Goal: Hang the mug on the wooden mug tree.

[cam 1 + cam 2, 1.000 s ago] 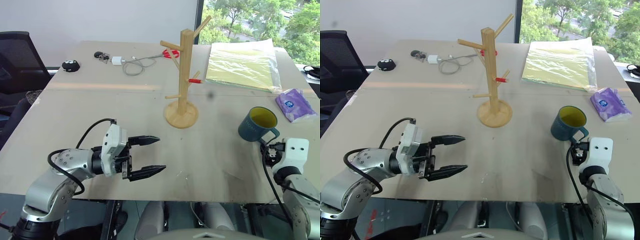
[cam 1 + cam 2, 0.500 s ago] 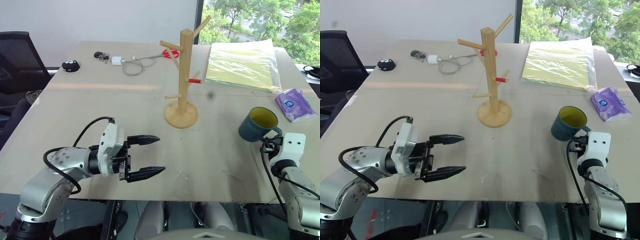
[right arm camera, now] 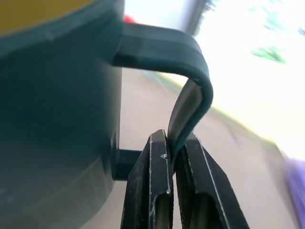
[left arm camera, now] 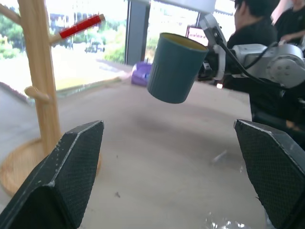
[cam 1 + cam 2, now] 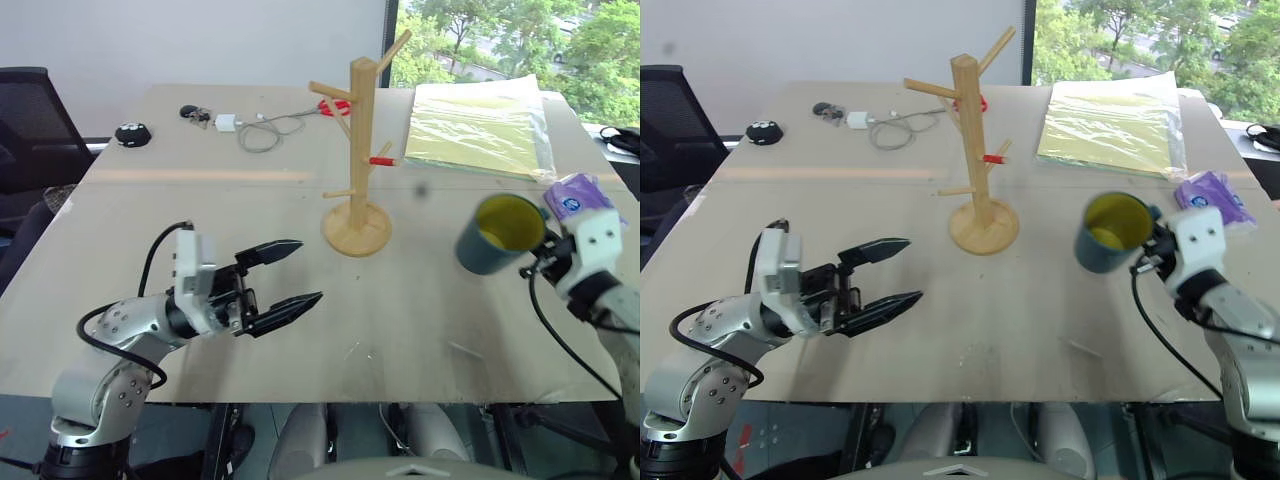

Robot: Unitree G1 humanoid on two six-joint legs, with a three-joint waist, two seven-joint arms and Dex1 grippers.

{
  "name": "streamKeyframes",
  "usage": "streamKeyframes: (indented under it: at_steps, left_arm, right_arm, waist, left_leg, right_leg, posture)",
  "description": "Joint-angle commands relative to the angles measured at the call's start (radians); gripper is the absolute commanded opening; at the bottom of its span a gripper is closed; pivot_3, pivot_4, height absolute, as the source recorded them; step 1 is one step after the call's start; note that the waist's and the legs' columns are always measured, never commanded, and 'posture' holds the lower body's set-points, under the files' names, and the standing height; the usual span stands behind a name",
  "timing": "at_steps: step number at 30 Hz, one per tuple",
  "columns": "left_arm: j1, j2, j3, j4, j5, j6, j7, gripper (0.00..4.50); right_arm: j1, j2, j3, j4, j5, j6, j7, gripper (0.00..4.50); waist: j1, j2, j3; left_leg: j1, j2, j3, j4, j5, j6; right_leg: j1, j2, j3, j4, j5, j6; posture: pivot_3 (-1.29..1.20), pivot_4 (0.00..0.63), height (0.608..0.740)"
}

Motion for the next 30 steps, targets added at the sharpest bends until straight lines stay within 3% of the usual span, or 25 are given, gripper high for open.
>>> streamKeyframes:
  at_steps: [1,5,10,18,25,30]
  left_arm:
    - [0.021,0.051,0.082,0.024,-0.094,0.046,-0.061,4.50]
    - [0.057,0.071,0.121,0.056,-0.090,0.037,-0.094,4.50]
    - [0.083,0.069,0.144,0.061,-0.081,0.028,-0.102,4.50]
    - [0.131,0.057,0.162,0.026,-0.082,0.018,-0.096,4.50]
    - [0.131,0.036,0.138,-0.011,-0.081,0.023,-0.039,4.50]
    - [0.124,0.031,0.134,-0.034,-0.086,0.037,0.015,4.50]
  right_arm:
    - [-0.183,-0.064,0.083,-0.059,0.032,0.147,0.015,0.02]
    - [-0.377,-0.114,0.236,-0.056,0.026,0.268,0.055,0.02]
    - [-0.558,-0.063,0.329,-0.010,0.021,0.382,0.036,0.02]
    - [-0.681,-0.044,0.425,0.061,-0.006,0.402,0.087,0.02]
    - [-0.754,0.051,0.552,0.257,-0.129,0.300,0.083,0.02]
    - [-0.701,0.030,0.479,0.177,-0.090,0.293,0.138,2.31]
  waist:
    - [0.000,0.000,0.000]
    - [0.003,-0.001,0.000]
    - [0.008,-0.002,0.001]
    - [0.002,-0.002,0.001]
    - [-0.002,-0.002,0.001]
    - [0.004,-0.002,0.001]
  left_leg:
    - [0.000,0.000,0.001,0.000,0.000,0.000]
    - [-0.001,0.000,0.001,-0.001,0.000,0.000]
    - [-0.006,-0.001,0.001,0.000,0.000,0.000]
    - [-0.006,-0.001,0.002,-0.001,0.000,0.000]
    - [-0.005,-0.001,0.003,-0.001,0.000,0.000]
    - [-0.006,-0.001,0.003,-0.001,0.002,-0.004]
  right_leg:
    - [-0.001,0.000,0.001,0.000,0.000,0.000]
    - [-0.001,-0.002,0.000,-0.001,0.000,0.000]
    - [-0.004,-0.004,-0.001,-0.002,0.000,0.000]
    - [-0.005,-0.005,-0.001,-0.001,0.000,0.000]
    - [-0.005,-0.004,0.000,0.000,0.000,0.000]
    - [-0.006,-0.005,-0.001,-0.001,0.001,0.000]
  posture:
    - [0.00,0.150,0.740]
    - [0.00,0.150,0.740]
    - [0.00,0.150,0.740]
    - [0.00,0.150,0.740]
    - [0.00,0.150,0.740]
    - [0.00,0.150,0.740]
